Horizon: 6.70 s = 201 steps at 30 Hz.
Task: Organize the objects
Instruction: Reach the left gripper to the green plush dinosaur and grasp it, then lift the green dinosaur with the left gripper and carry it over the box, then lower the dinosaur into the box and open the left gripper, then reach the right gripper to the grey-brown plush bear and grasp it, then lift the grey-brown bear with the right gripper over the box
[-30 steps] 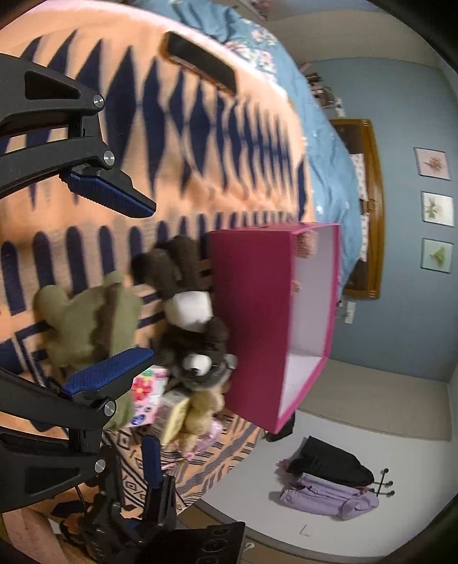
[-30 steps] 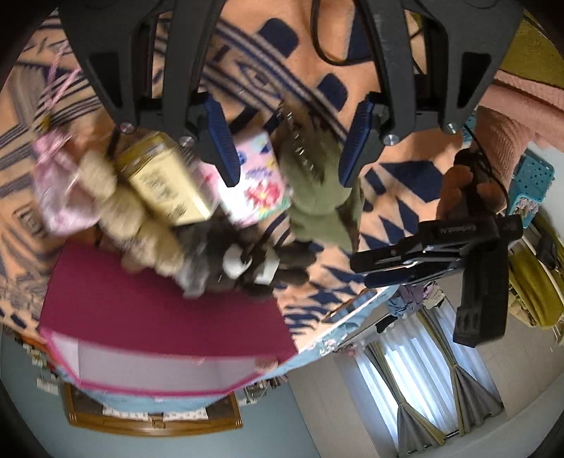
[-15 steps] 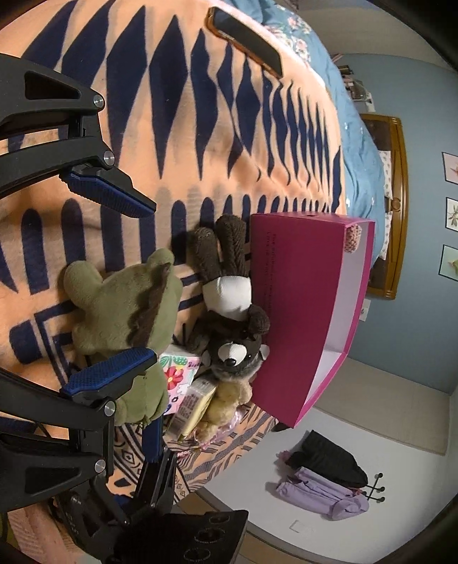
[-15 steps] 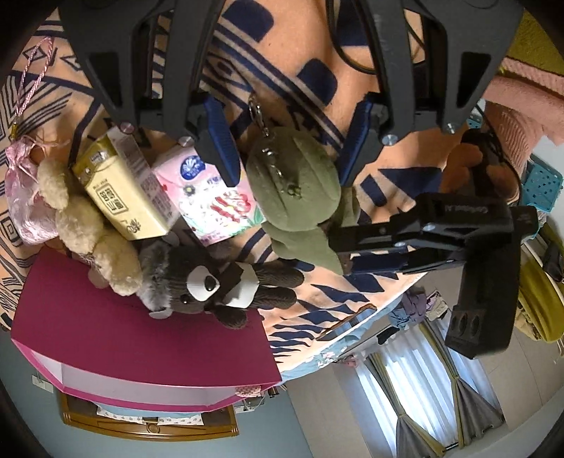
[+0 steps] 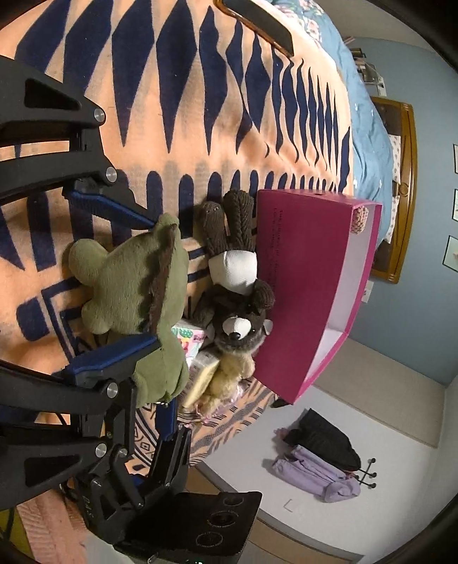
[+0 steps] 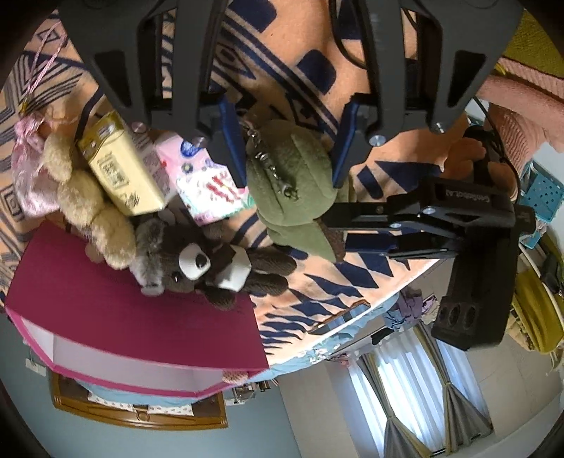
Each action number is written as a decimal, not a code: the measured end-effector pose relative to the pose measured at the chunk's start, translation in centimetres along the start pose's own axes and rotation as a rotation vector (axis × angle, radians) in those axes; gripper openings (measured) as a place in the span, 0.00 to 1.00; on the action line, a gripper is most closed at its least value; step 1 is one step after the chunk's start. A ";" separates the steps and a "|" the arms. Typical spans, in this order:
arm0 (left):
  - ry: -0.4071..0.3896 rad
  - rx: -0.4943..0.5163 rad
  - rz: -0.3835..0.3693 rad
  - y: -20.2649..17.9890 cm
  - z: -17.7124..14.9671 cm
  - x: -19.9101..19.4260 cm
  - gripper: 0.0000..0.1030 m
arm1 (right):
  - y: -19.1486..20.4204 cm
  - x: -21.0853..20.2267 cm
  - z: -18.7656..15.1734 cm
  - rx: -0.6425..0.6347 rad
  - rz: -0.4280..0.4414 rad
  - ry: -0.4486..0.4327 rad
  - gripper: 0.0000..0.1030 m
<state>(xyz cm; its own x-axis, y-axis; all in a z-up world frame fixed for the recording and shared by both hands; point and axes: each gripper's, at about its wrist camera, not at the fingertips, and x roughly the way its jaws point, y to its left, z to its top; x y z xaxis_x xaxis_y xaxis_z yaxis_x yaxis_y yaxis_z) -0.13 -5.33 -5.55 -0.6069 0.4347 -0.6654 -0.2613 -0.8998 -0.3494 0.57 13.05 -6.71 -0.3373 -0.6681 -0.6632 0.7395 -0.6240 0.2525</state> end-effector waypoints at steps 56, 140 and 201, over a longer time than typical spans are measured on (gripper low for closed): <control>-0.201 0.089 0.001 -3.8 13.0 -2.5 0.56 | -4.8 -7.9 10.6 -0.058 0.007 -0.261 0.48; -0.125 0.048 0.093 -1.4 7.1 4.0 0.82 | -10.5 -0.9 6.4 0.120 -0.065 -0.001 0.53; -0.035 0.088 -0.035 -2.9 6.6 2.4 0.47 | -8.0 -2.4 7.5 0.095 -0.084 -0.097 0.54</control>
<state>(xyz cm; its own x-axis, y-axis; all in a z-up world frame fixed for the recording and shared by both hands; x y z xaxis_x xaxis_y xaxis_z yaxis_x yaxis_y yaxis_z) -5.76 -1.94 -1.80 -0.6217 0.4660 -0.6296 -0.3469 -0.8844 -0.3121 -8.87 16.58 -1.86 -0.4538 -0.6448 -0.6151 0.6492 -0.7120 0.2676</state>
